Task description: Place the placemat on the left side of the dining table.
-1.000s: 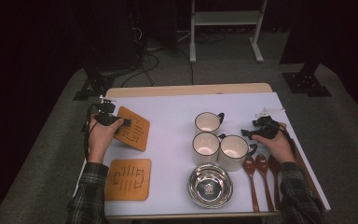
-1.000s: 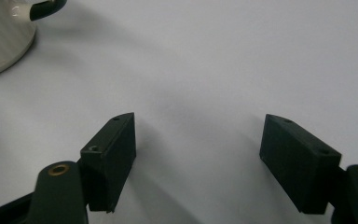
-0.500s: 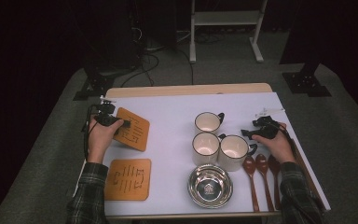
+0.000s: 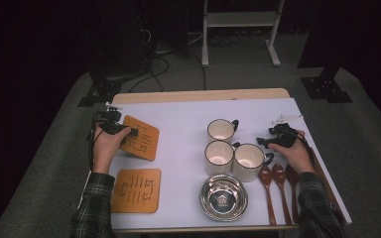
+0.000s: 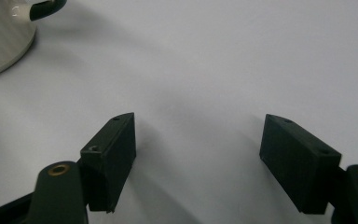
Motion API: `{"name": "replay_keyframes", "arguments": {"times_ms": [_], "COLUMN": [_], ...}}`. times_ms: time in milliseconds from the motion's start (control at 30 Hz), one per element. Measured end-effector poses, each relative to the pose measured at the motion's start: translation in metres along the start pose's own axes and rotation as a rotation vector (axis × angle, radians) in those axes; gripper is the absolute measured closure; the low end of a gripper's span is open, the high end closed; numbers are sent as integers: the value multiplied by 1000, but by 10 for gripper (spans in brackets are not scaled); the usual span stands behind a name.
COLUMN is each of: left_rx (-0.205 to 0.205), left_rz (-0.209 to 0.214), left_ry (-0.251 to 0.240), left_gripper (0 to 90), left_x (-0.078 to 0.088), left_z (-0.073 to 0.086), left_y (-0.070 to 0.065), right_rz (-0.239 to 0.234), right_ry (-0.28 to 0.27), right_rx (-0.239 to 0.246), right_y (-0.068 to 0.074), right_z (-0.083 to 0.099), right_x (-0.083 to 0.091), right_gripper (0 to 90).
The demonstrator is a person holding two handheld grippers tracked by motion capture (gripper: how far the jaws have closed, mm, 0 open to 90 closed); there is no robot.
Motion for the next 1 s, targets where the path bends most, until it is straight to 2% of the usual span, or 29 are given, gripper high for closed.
{"name": "replay_keyframes", "arguments": {"times_ms": [333, 1000], "left_rx": [6, 48], "left_rz": [-7, -18], "left_ry": [15, 36], "left_gripper": [472, 388], "left_x": [-4, -12], "left_z": [2, 8], "left_y": [2, 12], "right_rz": [0, 0], "right_ry": [0, 0], "right_rx": [0, 0], "right_y": [0, 0], "right_z": [0, 0], "right_x": [0, 0], "right_gripper": [254, 254]}}
Point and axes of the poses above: each handheld gripper's, and its own axes: x roughly backward along the jaws, z roughly out of its underside, y roughly to its left, the point moved 1 cm from there along -x, roughly forward along the jaws, and after that the axes turned 10 degrees about -x, right-handed, at the moved point
